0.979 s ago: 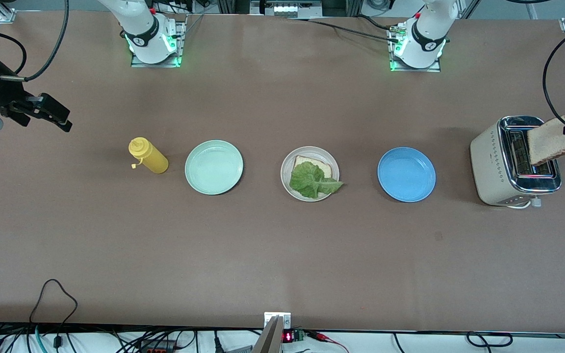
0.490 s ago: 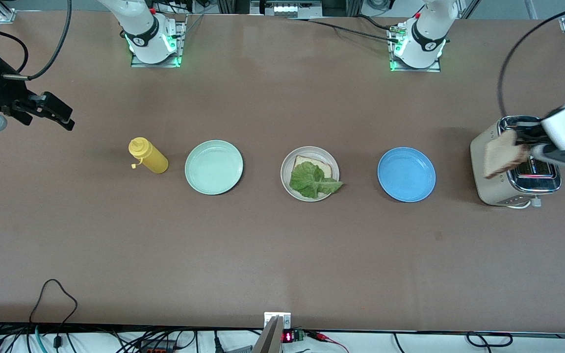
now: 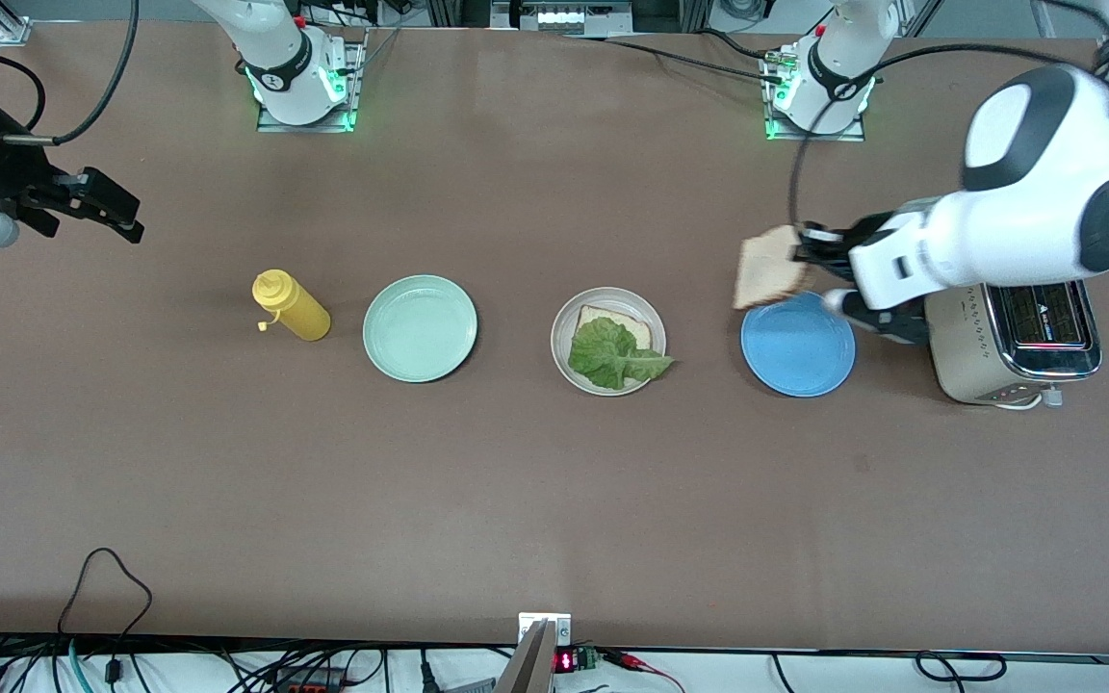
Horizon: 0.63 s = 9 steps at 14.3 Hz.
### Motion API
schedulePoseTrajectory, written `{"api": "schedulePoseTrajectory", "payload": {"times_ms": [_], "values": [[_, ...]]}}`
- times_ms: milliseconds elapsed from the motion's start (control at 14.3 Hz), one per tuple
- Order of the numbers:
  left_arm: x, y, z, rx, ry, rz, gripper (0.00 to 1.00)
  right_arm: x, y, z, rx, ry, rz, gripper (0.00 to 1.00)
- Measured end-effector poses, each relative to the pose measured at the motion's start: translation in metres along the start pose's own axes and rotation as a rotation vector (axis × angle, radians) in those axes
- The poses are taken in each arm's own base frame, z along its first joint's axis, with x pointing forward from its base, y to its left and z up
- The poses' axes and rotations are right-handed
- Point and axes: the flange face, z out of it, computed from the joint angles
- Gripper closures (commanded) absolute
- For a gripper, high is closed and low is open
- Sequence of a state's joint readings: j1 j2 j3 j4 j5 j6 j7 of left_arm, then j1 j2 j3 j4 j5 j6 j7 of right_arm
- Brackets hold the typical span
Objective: Make sandwich in beige plate with both arms
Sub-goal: 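Lift the toast slice out of the toaster with the left gripper, then carry the toast over the lettuce on the beige plate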
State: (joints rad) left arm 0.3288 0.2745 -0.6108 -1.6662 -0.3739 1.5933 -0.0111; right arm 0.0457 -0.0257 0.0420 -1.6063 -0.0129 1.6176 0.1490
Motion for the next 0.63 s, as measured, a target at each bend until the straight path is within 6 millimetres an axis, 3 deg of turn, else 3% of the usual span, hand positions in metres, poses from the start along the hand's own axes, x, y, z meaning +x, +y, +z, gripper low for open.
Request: {"api": "schedulePoseTrajectory", "payload": {"times_ms": [140, 350, 490, 630], "values": [[0.025, 0.011, 0.023, -0.212, 0.006, -0.03, 0.99, -0.005, 0.001, -0.004, 0.0, 0.005, -0.001, 0.0], [0.068, 0.009, 0.064, -0.431, 0.05, -0.064, 1.0, -0.006, 0.003, -0.003, 0.0, 0.007, 0.001, 0.0], [0.091, 0.009, 0.11, -0.467, 0.073, 0.005, 1.0, -0.005, 0.003, -0.002, 0.0, 0.005, 0.001, 0.0], [0.109, -0.004, 0.155, -0.48, 0.088, 0.056, 1.0, -0.005, 0.004, -0.002, 0.0, 0.008, 0.002, 0.0]]}}
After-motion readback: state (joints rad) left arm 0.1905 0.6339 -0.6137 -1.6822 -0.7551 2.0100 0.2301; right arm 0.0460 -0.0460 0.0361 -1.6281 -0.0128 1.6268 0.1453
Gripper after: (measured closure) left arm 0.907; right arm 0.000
